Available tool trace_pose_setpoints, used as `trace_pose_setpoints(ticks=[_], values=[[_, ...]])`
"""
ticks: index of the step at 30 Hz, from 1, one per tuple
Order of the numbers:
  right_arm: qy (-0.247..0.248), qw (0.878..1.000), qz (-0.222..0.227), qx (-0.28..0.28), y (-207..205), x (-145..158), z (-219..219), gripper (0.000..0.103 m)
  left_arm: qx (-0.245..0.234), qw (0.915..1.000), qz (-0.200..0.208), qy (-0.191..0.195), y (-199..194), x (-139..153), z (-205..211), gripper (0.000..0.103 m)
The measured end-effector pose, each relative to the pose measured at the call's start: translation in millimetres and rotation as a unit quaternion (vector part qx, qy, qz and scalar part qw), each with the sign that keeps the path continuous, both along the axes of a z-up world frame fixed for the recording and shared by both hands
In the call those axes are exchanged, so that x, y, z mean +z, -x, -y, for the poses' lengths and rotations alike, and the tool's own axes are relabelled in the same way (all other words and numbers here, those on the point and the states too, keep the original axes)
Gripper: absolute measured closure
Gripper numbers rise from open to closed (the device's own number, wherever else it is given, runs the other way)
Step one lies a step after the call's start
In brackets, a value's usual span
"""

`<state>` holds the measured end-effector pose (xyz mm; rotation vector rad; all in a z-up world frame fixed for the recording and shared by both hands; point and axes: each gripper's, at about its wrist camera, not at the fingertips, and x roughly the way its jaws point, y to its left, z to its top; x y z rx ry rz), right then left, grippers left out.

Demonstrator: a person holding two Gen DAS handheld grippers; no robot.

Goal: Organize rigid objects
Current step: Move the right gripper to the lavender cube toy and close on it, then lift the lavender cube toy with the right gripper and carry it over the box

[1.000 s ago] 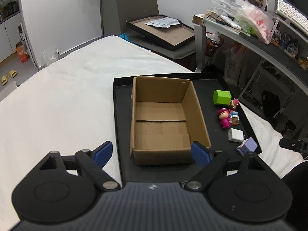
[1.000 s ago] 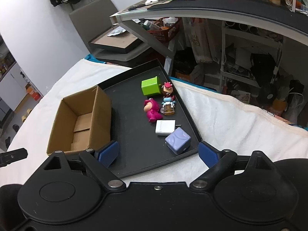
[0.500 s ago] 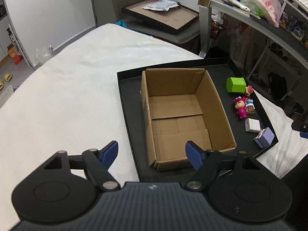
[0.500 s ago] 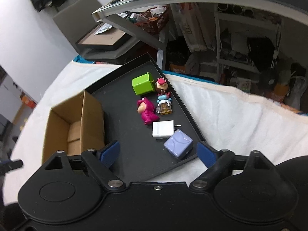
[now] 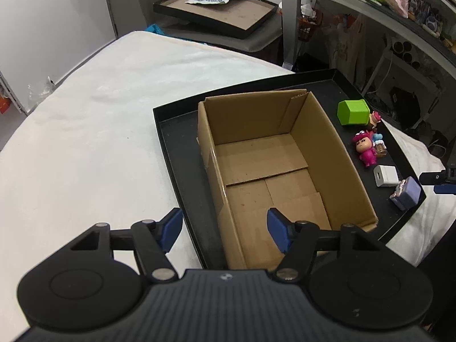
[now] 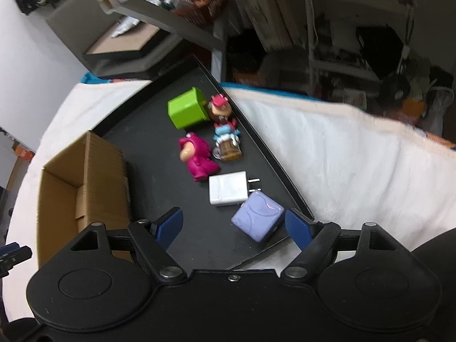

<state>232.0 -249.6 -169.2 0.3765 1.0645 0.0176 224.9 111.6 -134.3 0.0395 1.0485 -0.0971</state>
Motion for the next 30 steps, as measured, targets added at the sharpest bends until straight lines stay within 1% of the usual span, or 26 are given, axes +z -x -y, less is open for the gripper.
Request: trace_pose_setpoints(ticks=[3,5,7,8,11,13,14,17,20,22,25,27,30], values=[[-0.001,1.000,-0.015,-0.008,-7,-11,0,0.032,-0.004,0.9999,-0.010,0.003,-7,-8,2,0.042],[-0.002,1.000,-0.027,-0.015,-10,-19,0,0.035,0.000,0.9998,-0.019,0.007,-10,-14,2,0.046],[0.000,0.999,-0.037,-0.021,-13,-26,1,0.039,0.000,0.9997,-0.026,0.005,-13,-20,3,0.055],[0.000,0.999,-0.040,-0.021,-14,-30,1,0.042,0.000,0.9996,-0.027,0.006,-14,-21,3,0.057],[-0.003,0.998,-0.057,-0.025,-18,-41,3,0.045,0.004,0.9993,-0.035,0.011,-18,-25,1,0.068],[0.000,0.998,-0.065,-0.028,-20,-47,4,0.049,0.006,0.9988,-0.048,0.012,-21,-31,2,0.078],[-0.001,0.997,-0.068,-0.028,-21,-50,5,0.051,0.005,0.9985,-0.053,0.012,-22,-33,2,0.080],[-0.003,0.998,-0.064,-0.024,-24,-55,4,0.052,-0.004,0.9980,-0.062,0.012,-23,-36,6,0.083],[0.003,0.997,-0.072,-0.023,-26,-59,2,0.054,-0.004,0.9977,-0.067,-0.002,-24,-37,10,0.085],[0.010,0.997,-0.068,-0.021,-29,-60,0,0.057,-0.004,0.9972,-0.074,-0.011,-25,-38,12,0.089],[0.020,0.998,-0.065,-0.009,-31,-58,-3,0.059,-0.008,0.9963,-0.081,-0.028,-23,-37,17,0.089],[0.021,0.998,-0.063,-0.009,-30,-57,-2,0.060,-0.002,0.9959,-0.084,-0.031,-22,-34,17,0.090],[0.020,0.999,-0.045,-0.003,-24,-49,-2,0.060,0.003,0.9951,-0.092,-0.035,-21,-35,18,0.090]])
